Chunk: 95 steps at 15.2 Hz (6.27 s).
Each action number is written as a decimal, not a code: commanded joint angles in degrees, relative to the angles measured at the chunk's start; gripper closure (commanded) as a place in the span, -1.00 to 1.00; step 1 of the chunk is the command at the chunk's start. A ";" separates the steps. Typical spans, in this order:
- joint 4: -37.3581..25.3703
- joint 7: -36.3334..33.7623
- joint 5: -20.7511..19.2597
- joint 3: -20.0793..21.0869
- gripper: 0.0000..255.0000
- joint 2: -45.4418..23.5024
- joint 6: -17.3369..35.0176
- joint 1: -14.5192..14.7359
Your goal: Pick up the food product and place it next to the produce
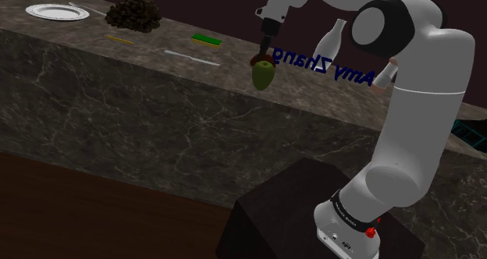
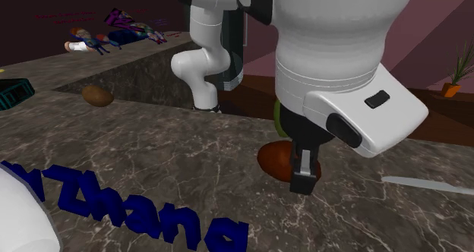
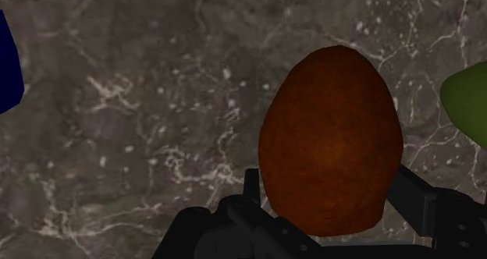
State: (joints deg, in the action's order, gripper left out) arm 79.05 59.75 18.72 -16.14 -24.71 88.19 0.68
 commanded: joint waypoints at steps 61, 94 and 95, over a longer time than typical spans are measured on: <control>14.06 36.40 -19.44 -18.17 1.00 27.20 -15.91 -19.66; -12.58 80.64 -10.48 -31.72 1.00 -3.75 -15.75 -52.84; -11.30 80.48 -10.64 -31.76 1.00 -3.45 -14.79 -52.40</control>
State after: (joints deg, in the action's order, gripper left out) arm 66.17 140.37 8.34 -47.80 -28.62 72.27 -52.27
